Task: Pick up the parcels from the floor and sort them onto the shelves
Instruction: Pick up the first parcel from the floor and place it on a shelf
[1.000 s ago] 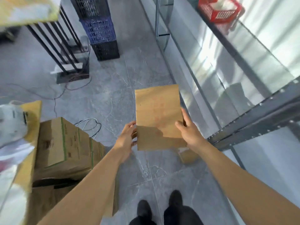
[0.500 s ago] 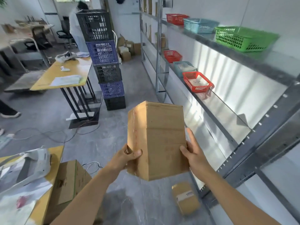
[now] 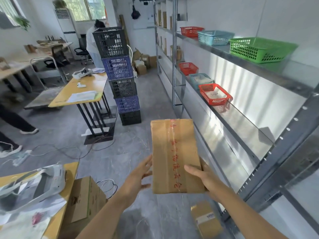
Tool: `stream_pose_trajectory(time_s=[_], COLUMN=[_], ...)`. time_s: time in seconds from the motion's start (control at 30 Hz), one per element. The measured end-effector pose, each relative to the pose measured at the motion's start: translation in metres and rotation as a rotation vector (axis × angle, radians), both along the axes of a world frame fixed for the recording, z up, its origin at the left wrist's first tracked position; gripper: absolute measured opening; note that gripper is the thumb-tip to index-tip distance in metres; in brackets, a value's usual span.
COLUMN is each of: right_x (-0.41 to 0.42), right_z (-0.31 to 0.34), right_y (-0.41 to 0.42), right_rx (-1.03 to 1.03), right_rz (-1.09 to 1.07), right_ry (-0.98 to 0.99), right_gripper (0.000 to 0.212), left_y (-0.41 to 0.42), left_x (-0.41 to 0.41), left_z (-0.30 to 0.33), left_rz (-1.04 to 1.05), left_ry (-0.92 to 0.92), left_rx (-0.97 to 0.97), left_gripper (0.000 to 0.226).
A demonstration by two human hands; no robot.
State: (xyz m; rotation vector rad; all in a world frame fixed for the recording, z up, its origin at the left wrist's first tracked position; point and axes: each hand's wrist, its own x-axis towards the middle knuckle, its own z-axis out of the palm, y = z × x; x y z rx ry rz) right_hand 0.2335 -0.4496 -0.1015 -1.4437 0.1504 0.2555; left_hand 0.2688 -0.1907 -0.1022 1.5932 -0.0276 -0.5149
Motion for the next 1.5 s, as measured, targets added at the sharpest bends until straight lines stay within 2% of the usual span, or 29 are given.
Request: stream_pose_trajectory(time_s=[0.07,0.13,0.2,0.27,0.3,0.37,0.43,0.5,0.53,0.6,0.7,0.83,1.0,1.1,1.17,1.2,1.3,1.33,1.4,1.5], right_x=[-0.002,-0.002,-0.003,-0.004,-0.005,-0.007,-0.005,-0.001,0.001,0.002,0.004,0.015,0.020,0.016,0.013,0.012,0.010,0.010,0.007,0.007], right_z=[-0.005,-0.015,-0.027,-0.036,-0.039,-0.036,-0.029,-0.018,-0.014,-0.004,0.007,0.028,0.036,0.031,0.028,0.028,0.025,0.026,0.028,0.024], right_y=[-0.005,-0.006,-0.004,-0.001,0.000,0.002,-0.001,-0.006,-0.007,-0.008,-0.010,-0.021,-0.036,-0.043,-0.046,-0.046,-0.042,-0.041,-0.038,-0.037], right_rx=[0.059,0.095,0.113,0.167,0.188,0.164,-0.079,-0.360,-0.424,-0.388,-0.326,-0.381,-0.288,-0.284,-0.240,-0.232,-0.340,-0.397,-0.506,-0.519], right_rz=[-0.051,-0.071,-0.098,-0.095,-0.083,-0.066,-0.025,-0.039,-0.047,-0.067,-0.110,-0.085,-0.142,-0.237,-0.251,-0.235,-0.186,-0.162,-0.067,-0.103], right_ry=[0.001,-0.011,-0.016,0.003,0.016,-0.007,-0.091,-0.155,-0.168,-0.169,-0.158,-0.118,-0.047,-0.088,-0.109,-0.117,-0.112,-0.106,-0.115,-0.152], right_gripper=[0.053,0.051,0.057,0.066,0.070,0.069,0.061,0.066,0.070,0.071,0.091,0.105,0.070,0.050,0.052,0.056,0.052,0.046,0.037,0.041], left_y=[0.002,0.006,0.010,0.017,0.022,0.030,0.032,0.029,0.026,0.023,0.021,0.028,0.034,0.029,0.027,0.025,0.010,0.004,0.002,0.001], left_x=[0.002,0.006,0.004,0.003,0.003,0.001,-0.002,-0.004,-0.005,-0.006,-0.003,0.002,0.008,0.013,0.018,0.019,0.011,0.006,0.002,-0.001], left_z=[-0.008,-0.020,-0.024,-0.030,-0.033,-0.033,-0.028,-0.023,-0.021,-0.022,-0.022,-0.023,-0.019,-0.019,-0.021,-0.019,-0.006,0.000,0.002,0.006], left_rz=[0.025,0.092,0.122,0.128,0.133,0.093,0.031,-0.011,-0.037,-0.089,-0.130,-0.137,-0.171,0.076,0.276,0.316,0.326,0.308,0.258,0.207], left_ry=[-0.091,-0.112,0.007,0.138,0.178,0.228,0.255,0.275,0.268,0.236,0.139,0.055,-0.062,-0.063,-0.005,0.004,0.046,0.084,0.187,0.236], left_rx=[0.027,0.040,-0.014,-0.086,-0.117,-0.152,-0.189,-0.231,-0.247,-0.256,-0.203,-0.150,-0.015,-0.010,-0.104,-0.144,-0.208,-0.206,-0.195,-0.213], left_gripper=[0.049,0.075,0.108,0.127,0.126,0.109,0.085,0.073,0.073,0.078,0.085,0.094,0.093,0.096,0.104,0.095,0.034,0.029,0.033,0.035])
